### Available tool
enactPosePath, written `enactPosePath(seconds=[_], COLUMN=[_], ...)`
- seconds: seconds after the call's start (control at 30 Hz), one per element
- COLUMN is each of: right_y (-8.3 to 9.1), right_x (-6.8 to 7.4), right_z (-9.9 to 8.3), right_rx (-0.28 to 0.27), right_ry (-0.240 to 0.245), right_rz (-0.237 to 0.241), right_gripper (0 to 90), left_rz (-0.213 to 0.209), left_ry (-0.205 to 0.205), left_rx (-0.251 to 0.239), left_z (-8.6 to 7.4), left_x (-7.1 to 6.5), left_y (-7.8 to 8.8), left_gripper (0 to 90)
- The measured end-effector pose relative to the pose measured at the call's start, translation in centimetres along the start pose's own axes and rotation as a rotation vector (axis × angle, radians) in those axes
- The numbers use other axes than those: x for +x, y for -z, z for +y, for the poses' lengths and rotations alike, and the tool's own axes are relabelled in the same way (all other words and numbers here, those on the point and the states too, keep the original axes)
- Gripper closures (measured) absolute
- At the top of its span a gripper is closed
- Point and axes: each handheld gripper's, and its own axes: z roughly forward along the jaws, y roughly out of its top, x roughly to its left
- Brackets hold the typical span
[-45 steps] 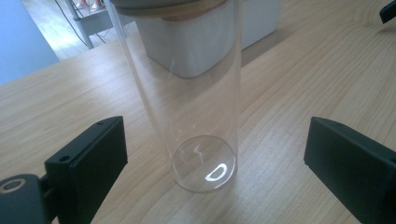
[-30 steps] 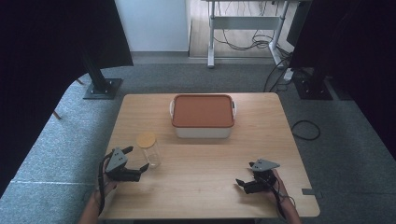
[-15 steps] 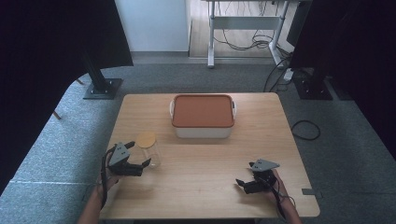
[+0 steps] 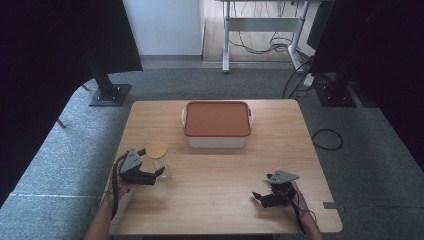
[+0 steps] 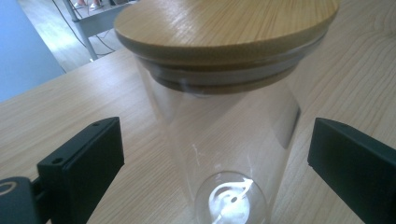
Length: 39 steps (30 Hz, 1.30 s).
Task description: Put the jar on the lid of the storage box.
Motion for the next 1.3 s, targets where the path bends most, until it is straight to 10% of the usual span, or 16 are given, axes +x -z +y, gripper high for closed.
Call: enactPosePath(seconds=[1.3], right_y=[0.0], right_x=[0.0], right_z=[0.0], right_rx=[0.002], right_ry=[0.000], right_rz=[0.001], right_gripper=[8.1], left_rz=[-0.009], left_ry=[0.032], left_rx=[0.013], left_z=[0.4], left_x=[0.2], left_y=[-3.3], left_gripper=[4.7])
